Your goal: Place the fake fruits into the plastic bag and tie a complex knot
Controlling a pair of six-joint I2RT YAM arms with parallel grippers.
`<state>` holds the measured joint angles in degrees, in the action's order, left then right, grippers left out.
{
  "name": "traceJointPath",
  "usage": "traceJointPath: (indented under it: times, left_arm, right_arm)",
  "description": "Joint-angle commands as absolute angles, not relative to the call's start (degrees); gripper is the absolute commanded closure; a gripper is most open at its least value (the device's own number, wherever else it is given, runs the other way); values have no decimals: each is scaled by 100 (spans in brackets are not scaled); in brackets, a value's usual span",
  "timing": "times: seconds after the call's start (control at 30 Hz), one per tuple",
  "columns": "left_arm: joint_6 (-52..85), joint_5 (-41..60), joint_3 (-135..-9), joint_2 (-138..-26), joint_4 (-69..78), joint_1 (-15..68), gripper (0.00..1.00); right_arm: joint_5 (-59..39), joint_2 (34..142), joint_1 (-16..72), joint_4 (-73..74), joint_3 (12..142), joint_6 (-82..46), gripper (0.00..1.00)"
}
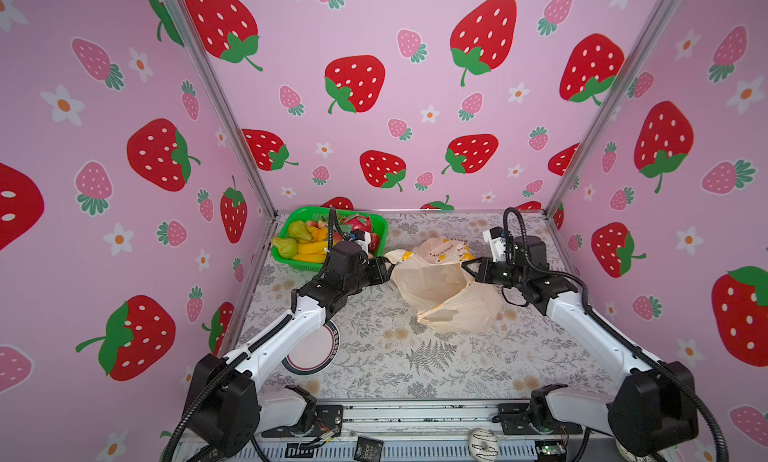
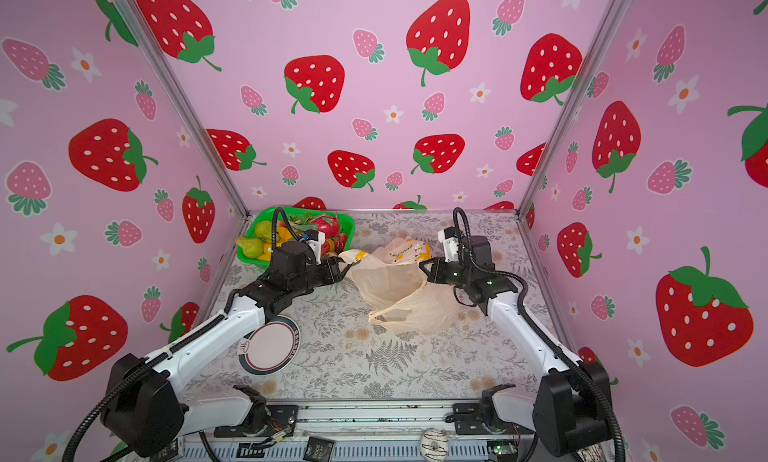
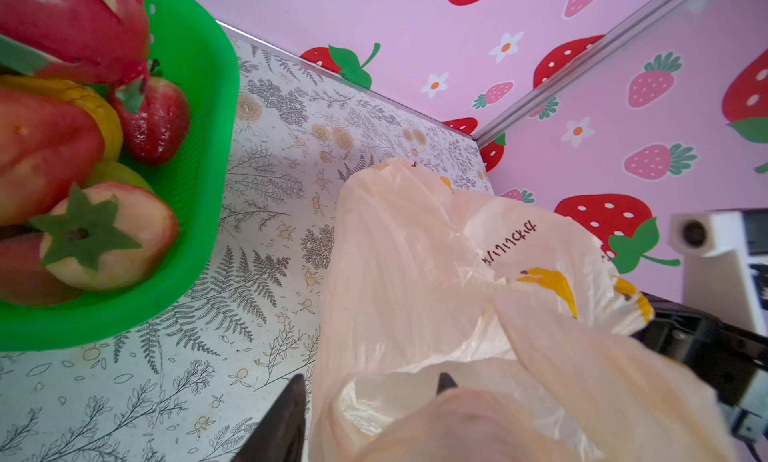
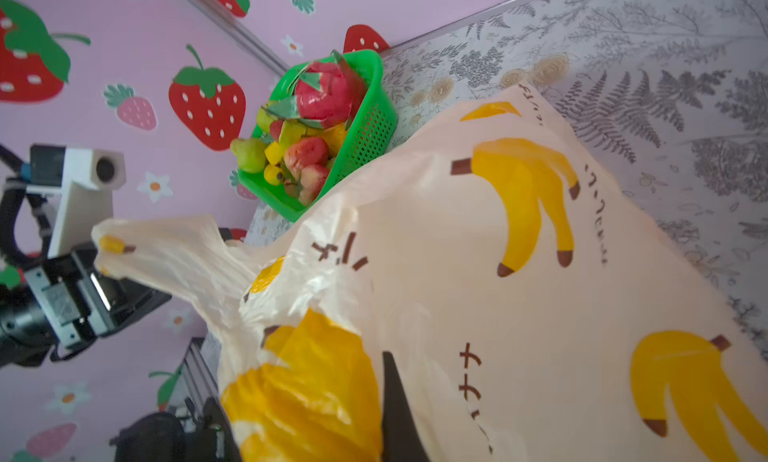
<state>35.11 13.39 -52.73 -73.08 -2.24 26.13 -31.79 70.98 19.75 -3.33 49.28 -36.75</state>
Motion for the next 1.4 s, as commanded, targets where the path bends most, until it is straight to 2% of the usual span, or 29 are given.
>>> traceJointPath:
  times: [0.0, 0.17, 0.27, 0.33, 0.47, 0.6, 0.83, 0.97, 1.2, 1.37]
  left_arm:
    - [3535, 1849, -5272, -7077, -99, 2571, 35]
    - [3421, 2384, -5077, -6628, -434, 2435, 15]
    - [3440, 2263, -4913, -6248, -582, 2215, 8]
    - [3507, 1879, -4916, -6080, -767, 1996, 8]
    - [3547, 1054, -5359, -6228, -1221, 1477, 8]
    - [3391, 519, -6054, -6948, -1465, 941, 8]
    - [3054, 696, -7570, -8741, -1797, -41, 9]
    - [3037, 1488, -8462, -9796, -1872, -397, 14]
    - [3024, 2065, -9858, -11200, -2260, -597, 27]
    - [2989, 2323, -10361, -11750, -2337, -624, 32]
  right_arm:
    - [-2835, 6853, 1898, 1045, 4574, -5168, 98]
    - [-2447, 6888, 1898, 1892, 4083, -5792, 98]
    - [-2327, 6967, 1907, 2204, 3969, -5907, 98]
    - [-2227, 7004, 1924, 2258, 3985, -5815, 97]
    - [-2137, 7057, 1977, 2109, 4110, -5366, 97]
    - [-2144, 7106, 1984, 1851, 4279, -4872, 97]
    - [-2338, 7266, 1986, 1258, 4664, -4082, 97]
    - [-2456, 7406, 1986, 1210, 4767, -3931, 97]
    - [-2522, 7562, 1985, 1226, 4887, -3853, 97]
    - [-2470, 7618, 1986, 1222, 4843, -3858, 96]
